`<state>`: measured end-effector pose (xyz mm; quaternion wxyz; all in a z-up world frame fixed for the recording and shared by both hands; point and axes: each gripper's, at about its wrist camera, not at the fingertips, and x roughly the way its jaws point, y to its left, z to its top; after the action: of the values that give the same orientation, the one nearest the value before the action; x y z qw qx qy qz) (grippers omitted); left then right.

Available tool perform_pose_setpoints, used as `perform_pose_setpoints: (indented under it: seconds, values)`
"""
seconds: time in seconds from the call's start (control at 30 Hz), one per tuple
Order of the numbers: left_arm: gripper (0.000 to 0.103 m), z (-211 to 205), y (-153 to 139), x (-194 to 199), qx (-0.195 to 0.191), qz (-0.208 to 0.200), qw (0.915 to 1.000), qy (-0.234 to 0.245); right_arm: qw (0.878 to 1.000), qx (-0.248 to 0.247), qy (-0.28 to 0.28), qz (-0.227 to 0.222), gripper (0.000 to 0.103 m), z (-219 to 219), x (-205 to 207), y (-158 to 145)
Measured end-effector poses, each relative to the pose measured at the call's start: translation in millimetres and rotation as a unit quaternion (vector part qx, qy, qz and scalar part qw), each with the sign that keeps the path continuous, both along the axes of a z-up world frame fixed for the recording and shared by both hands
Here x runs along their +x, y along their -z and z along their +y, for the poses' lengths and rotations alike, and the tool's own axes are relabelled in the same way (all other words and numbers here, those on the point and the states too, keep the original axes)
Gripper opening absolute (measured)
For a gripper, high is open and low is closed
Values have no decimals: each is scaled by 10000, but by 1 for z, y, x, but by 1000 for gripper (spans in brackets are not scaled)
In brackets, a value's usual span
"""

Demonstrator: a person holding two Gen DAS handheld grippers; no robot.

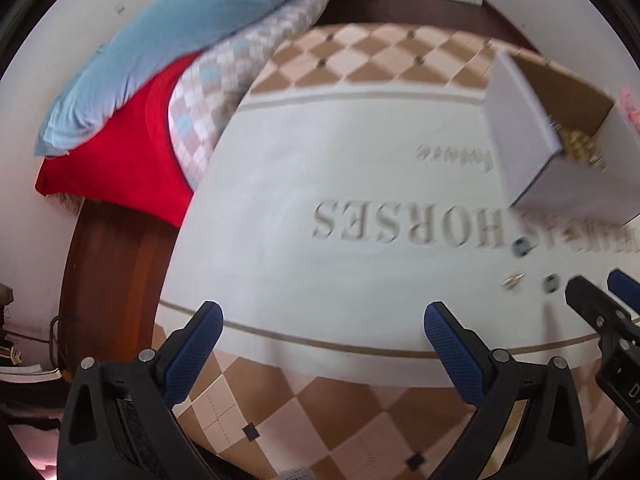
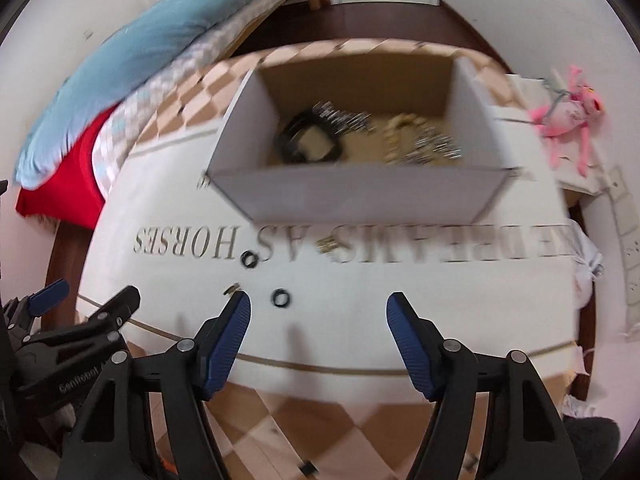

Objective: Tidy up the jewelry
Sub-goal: 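Grasp a small black ring with the right tool while the left tool grasps a gold stud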

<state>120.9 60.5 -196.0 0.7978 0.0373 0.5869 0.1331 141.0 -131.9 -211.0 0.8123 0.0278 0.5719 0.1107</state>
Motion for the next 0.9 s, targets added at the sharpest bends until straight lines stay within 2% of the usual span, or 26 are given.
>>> perform_pose_setpoints:
  seconds: [0.1, 0.2, 0.23, 0.27, 0.37, 0.5, 0.73, 0.87, 0.9]
  values:
    - [103, 7, 8, -1, 6, 112, 9999, -52, 9998, -112, -142, 36, 65, 15, 1, 15]
    - [103, 11, 12, -2, -30, 171, 9998, -67, 9974, -621, -309, -215, 48, 29, -4, 20]
    - [103, 12, 12, -1, -34, 175, 9998, -63, 9964, -729, -349, -271, 35, 32, -5, 19]
    - [103, 10, 13, 0, -42, 175, 9998, -45, 9958, -767, -391, -317, 15, 34, -7, 20]
    - [103, 3, 12, 3, -144, 177, 9997, 48, 9975, -573, -285, -285, 13, 26, -9, 22]
    - [102, -17, 9, 7, -404, 118, 9988, 262, 9992, -316, 137, -205, 13, -6, -12, 18]
    - [102, -67, 14, 20, -909, 104, 9920, 869, 9965, -211, 795, -128, 13, -62, -13, 7]
    - [85, -87, 22, 27, -878, 204, 9899, 1092, 9944, -220, 1031, -114, 13, -79, -13, 8]
    - [82, -90, 20, 28, -875, 114, 9896, 1132, 9939, -208, 1075, -115, 13, -83, -14, 7]
